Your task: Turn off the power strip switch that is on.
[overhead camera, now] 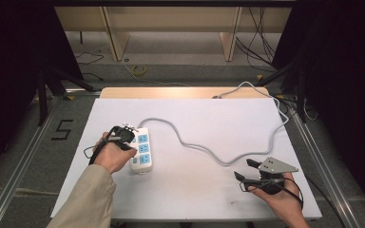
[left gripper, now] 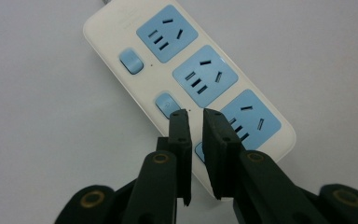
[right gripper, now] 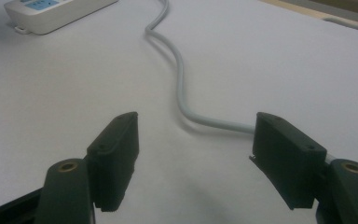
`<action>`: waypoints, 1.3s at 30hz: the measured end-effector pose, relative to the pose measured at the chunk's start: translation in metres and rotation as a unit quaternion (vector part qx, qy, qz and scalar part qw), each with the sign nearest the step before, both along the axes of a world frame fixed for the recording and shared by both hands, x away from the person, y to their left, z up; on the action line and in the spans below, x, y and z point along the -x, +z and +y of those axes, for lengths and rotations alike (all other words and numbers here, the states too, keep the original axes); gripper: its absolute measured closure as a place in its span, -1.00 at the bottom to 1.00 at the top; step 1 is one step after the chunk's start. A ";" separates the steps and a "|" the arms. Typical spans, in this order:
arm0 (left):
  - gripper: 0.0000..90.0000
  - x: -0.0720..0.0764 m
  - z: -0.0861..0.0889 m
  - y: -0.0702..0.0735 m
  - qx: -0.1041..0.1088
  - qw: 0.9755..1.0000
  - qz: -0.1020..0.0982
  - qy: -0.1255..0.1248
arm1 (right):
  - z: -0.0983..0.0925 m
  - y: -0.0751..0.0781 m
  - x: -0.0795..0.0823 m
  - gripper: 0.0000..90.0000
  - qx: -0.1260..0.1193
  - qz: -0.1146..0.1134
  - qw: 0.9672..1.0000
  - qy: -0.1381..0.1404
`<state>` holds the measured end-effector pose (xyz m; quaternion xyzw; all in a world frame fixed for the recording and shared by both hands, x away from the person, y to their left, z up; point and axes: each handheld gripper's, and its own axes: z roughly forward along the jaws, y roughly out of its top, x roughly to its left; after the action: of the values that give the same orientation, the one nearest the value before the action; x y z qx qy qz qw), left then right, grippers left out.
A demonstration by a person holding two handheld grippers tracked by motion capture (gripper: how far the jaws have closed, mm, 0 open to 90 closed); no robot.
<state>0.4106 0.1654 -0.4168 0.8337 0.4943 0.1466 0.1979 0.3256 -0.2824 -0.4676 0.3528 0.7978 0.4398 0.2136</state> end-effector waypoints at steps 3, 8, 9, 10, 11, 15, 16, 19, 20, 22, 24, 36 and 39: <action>0.66 0.005 0.004 0.002 0.009 1.000 -0.018 -0.008 | 0.000 0.000 0.000 -0.28 0.000 0.000 1.000 0.000; 0.47 0.011 0.008 0.001 0.011 0.999 -0.034 -0.021 | 0.001 0.000 0.000 -0.28 0.000 -0.001 1.000 0.001; 0.47 0.012 0.009 0.001 0.012 0.999 -0.037 -0.027 | 0.001 0.000 0.000 -0.28 0.000 -0.001 1.000 0.001; 0.44 0.013 0.010 0.000 0.016 0.998 -0.042 -0.032 | 0.001 0.000 0.000 -0.28 0.000 -0.001 1.000 0.001; 0.40 0.014 0.010 0.000 0.016 0.998 -0.048 -0.039 | 0.000 0.000 0.000 -0.28 0.000 -0.001 1.000 0.001; 0.25 0.019 0.013 -0.003 0.019 0.997 -0.055 -0.043 | 0.000 0.000 0.000 -0.28 0.000 -0.001 1.000 0.001; 0.22 0.020 0.014 -0.004 0.017 0.997 -0.058 -0.044 | 0.000 0.000 0.000 -0.28 -0.001 -0.001 1.000 0.001; 0.13 0.024 0.016 -0.005 0.018 0.995 -0.076 -0.058 | 0.001 0.000 0.000 -0.28 -0.001 -0.002 1.000 0.002; 0.08 0.026 0.016 -0.006 0.021 0.994 -0.082 -0.062 | 0.001 0.000 0.000 -0.28 -0.001 -0.002 1.000 0.002; 0.01 0.028 0.017 -0.007 0.022 0.993 -0.089 -0.074 | 0.001 0.000 0.000 -0.28 0.000 -0.002 1.000 0.003; -0.07 0.031 0.018 -0.009 0.030 0.992 -0.096 -0.081 | 0.001 0.000 0.000 -0.28 0.000 -0.002 1.000 0.003; -0.32 0.050 0.038 -0.026 0.084 0.979 -0.155 -0.105 | 0.001 0.000 0.001 -0.29 -0.002 -0.002 1.000 0.005; -0.37 0.055 0.043 -0.030 0.094 0.976 -0.167 -0.104 | 0.001 -0.001 0.000 -0.29 -0.003 -0.001 1.000 0.005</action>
<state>0.3560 0.2086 -0.4464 0.8221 0.3762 0.2154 0.3691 0.3251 -0.2810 -0.4682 0.3490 0.7981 0.4433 0.2113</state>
